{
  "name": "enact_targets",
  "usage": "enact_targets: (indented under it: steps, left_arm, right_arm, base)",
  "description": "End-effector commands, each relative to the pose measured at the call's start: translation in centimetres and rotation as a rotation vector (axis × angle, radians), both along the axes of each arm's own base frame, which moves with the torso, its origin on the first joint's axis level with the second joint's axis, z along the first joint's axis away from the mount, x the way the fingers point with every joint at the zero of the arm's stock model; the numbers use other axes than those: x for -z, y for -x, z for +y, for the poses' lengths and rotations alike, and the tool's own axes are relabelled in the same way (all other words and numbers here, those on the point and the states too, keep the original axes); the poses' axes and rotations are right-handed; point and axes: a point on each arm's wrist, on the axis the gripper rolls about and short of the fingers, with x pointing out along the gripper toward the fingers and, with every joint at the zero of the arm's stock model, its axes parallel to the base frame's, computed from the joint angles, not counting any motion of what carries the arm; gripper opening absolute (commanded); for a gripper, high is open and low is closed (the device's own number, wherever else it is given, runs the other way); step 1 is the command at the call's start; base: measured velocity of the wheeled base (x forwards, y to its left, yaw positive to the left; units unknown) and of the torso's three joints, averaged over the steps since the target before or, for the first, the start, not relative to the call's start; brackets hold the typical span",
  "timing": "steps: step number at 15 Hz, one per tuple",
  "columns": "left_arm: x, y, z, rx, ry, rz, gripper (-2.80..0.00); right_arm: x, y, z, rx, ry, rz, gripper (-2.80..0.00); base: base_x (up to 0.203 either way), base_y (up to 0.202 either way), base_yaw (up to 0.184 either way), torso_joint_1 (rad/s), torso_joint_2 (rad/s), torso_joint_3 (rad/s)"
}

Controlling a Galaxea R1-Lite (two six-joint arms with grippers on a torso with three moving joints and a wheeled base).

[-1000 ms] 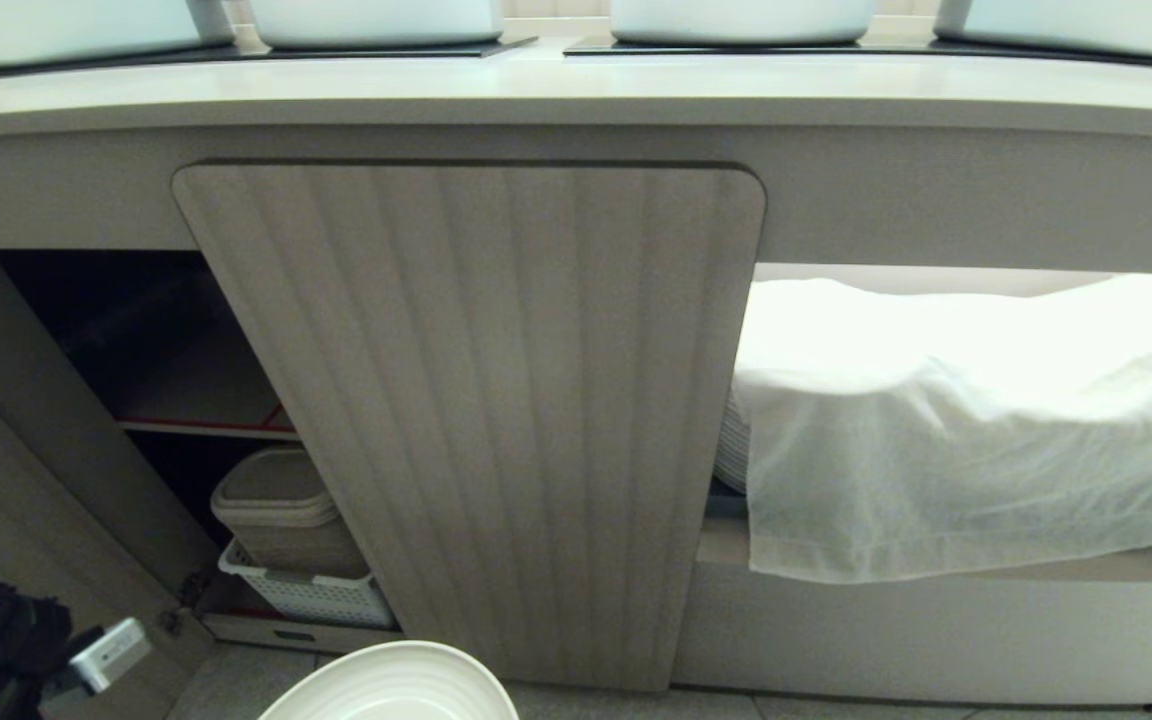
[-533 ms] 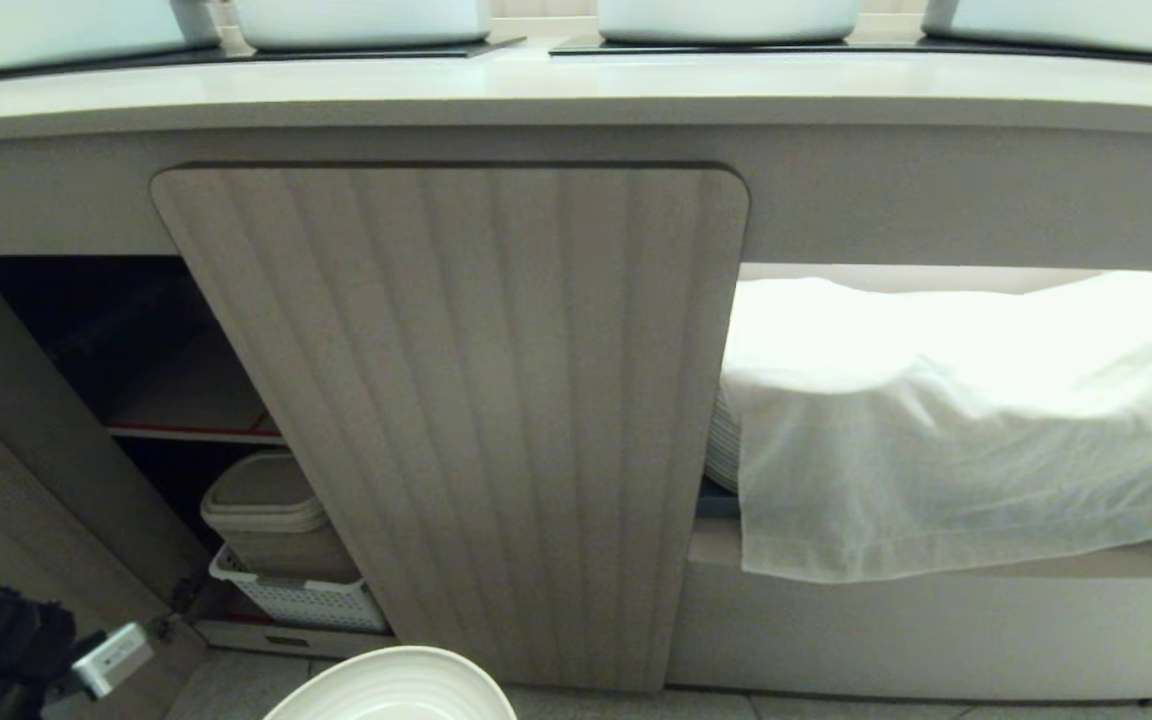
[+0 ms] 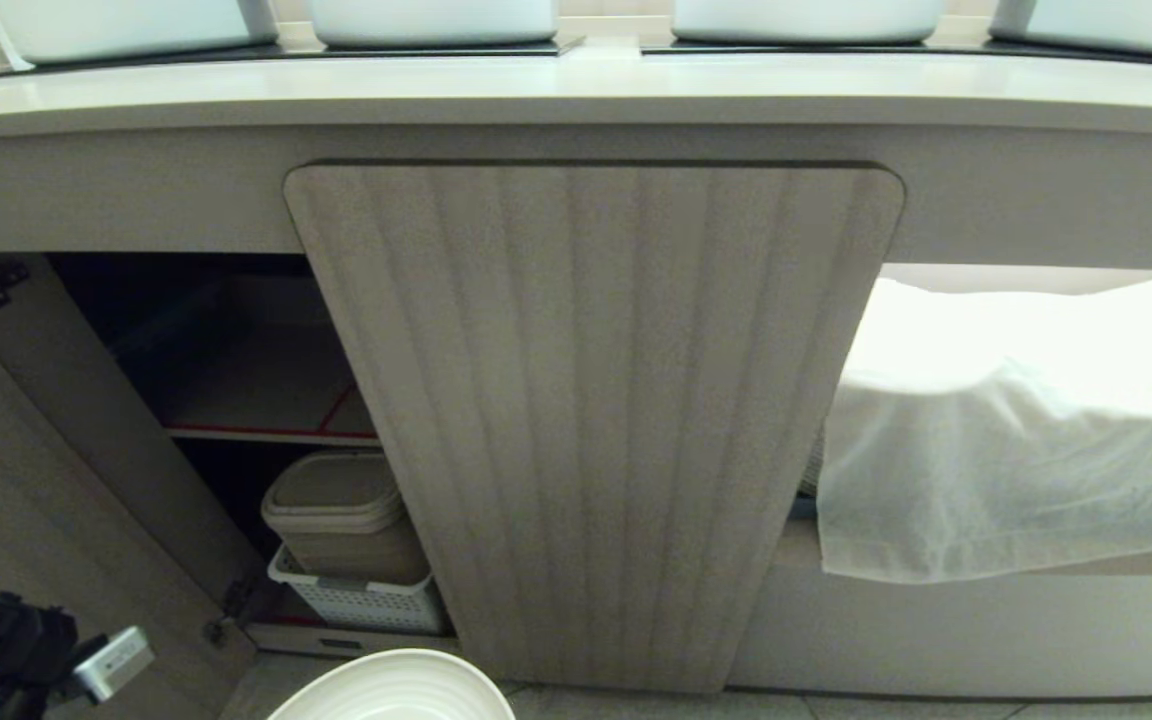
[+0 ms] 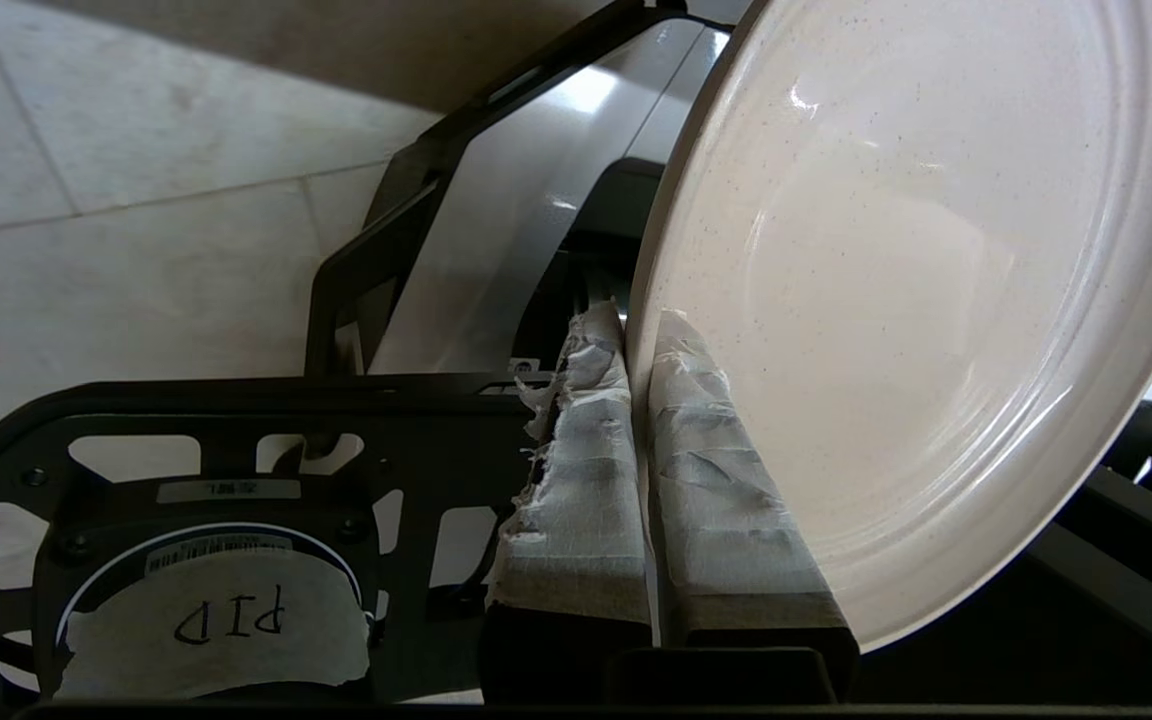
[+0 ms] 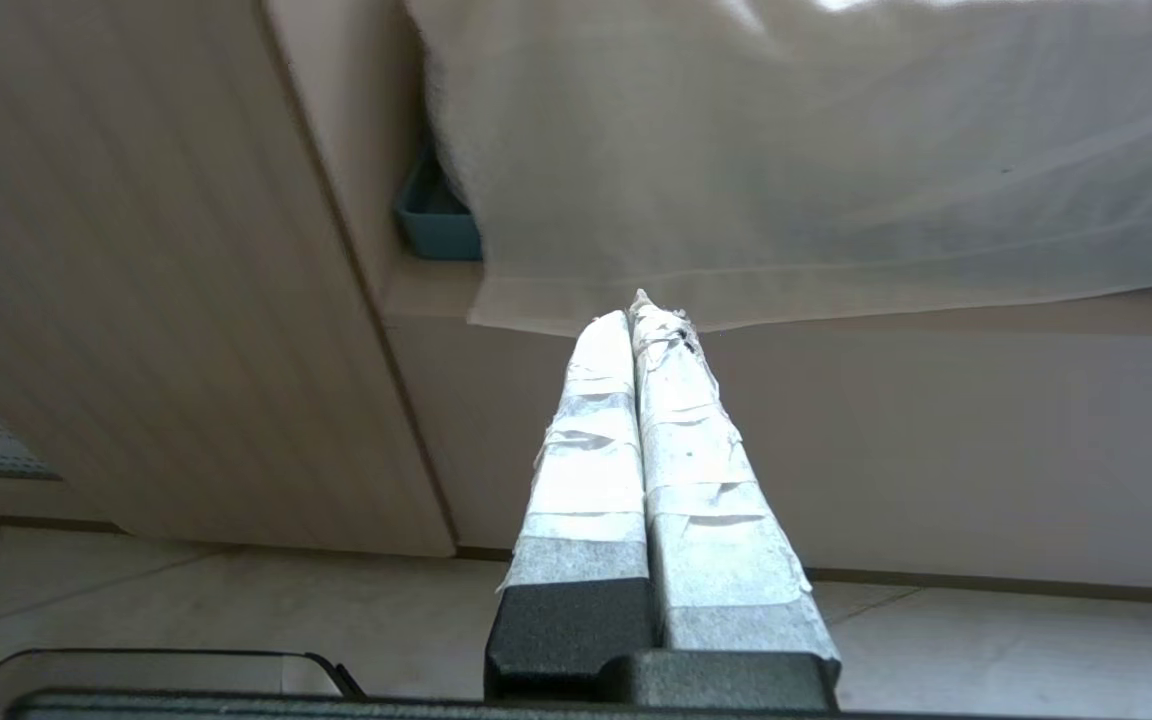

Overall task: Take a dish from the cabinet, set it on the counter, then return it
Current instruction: Put it back into the cabinet

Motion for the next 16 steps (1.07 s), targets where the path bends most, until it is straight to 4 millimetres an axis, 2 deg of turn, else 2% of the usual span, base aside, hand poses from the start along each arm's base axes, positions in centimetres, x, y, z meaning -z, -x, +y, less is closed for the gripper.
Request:
enact_targets:
  steps: [1,10,16]
  left_arm:
    - [0.07,0.01,-0.01,-0.001,0.001,0.008,-2.8]
    - [0.1,-0.12,-0.04,0.001,0.002,0.006,-2.8]
    - [0.13,-0.14,-0.07,0.002,0.011,0.005,-2.8]
  right_arm:
    - [0.0,0.0,0.0,-0.001,0.0,0.0,-2.8]
    - [0.0,0.0,0.0,-0.001,0.0,0.0,-2.8]
    - [0.0,0.0,0.0,-0.001,0.0,0.0,-2.8]
  base:
    - [0.0,0.198,0.001,-0.004,0.0,-0.002]
    - [0.0,0.192,-0.001,0.001,0.0,0.002]
    - [0.0,0.032,0.0,0.002,0.0,0.0]
